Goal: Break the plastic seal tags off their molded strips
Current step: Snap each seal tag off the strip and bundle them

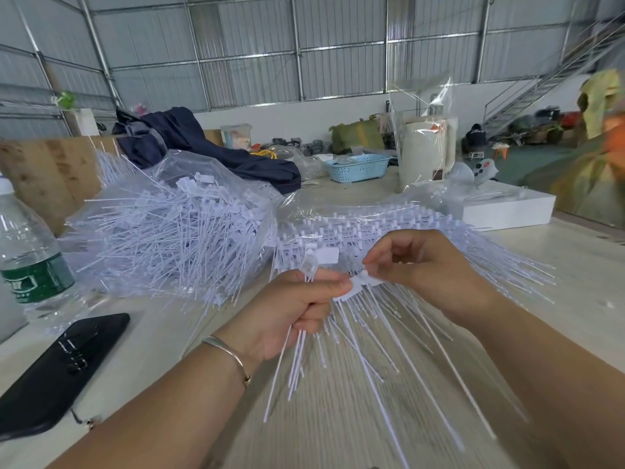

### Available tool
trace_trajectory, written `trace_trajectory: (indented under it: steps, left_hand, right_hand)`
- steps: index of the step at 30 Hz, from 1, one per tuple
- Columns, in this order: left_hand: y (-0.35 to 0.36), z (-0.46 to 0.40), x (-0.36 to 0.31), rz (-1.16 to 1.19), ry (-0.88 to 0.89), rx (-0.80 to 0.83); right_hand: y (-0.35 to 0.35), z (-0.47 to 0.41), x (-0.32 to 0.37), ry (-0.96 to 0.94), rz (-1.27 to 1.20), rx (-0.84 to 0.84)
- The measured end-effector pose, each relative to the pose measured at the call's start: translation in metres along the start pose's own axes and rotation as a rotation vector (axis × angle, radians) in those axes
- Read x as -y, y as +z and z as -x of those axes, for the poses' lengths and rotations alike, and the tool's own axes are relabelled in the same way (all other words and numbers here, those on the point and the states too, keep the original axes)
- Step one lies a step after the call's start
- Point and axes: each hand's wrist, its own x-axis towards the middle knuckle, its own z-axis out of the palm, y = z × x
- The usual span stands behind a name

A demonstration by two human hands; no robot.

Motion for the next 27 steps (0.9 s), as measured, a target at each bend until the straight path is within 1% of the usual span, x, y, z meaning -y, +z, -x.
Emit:
trace_trajectory:
  steps: [3,7,9,14,16,19,21,24,26,27]
  left_hand:
    - [-0.0033,-0.0013,0.0007,-0.016,0.000,0.016]
    - [-0.0019,0.0028,-0.0058,0.000,0.004,0.039]
    - [-0.0036,0.0027,-0.0047,0.007,0.014,0.024]
    - [-0.0030,0.0015,-0.0017,-0.065,-0.037,0.005]
    - [-0.0020,0.0013,-0.0018,-0.014,-0.015,-0.009]
    - [-0.0032,0.0014,-0.0018,0.071,0.017,-0.006]
    - [-0.0023,0.0027,-0.0032,0.068,0.043,-0.014]
    - [0.0003,0.0016,-0.0043,-0.002,0.067,-0.086]
    - [0.0009,0.0005,-0.0040,0.099,0.065,-0.028]
    - [0.0015,0.0007,-0.0047,0.180,0.064,0.035]
  right_hand:
    - [-0.0004,-0.0004,0.0001,0.013,-0.017,0.015]
    - [-0.0047,0.0001,0.0024,0.070,0.066,0.112]
    - [-0.0065,0.0014,0.0063,0.089,0.048,0.144]
    - [-0.0093,-0.0005,0.0066,0.033,-0.030,0.045]
    - [-0.0083,-0.0004,0.0050,0.023,0.020,0.054]
    - [-0.0045,0.0003,0.0001,0.045,0.153,0.115]
    - [-0.0032,0.0002,-0.0021,0.059,0.149,0.141]
    - [-0.0051,0.0001,-0.0019,0.063,0.086,0.138]
    - [-0.0064,0.0000,-0.0006,0.060,0.029,0.161]
    - [-0.0063,-0.0001,0.0002,0.056,0.005,0.184]
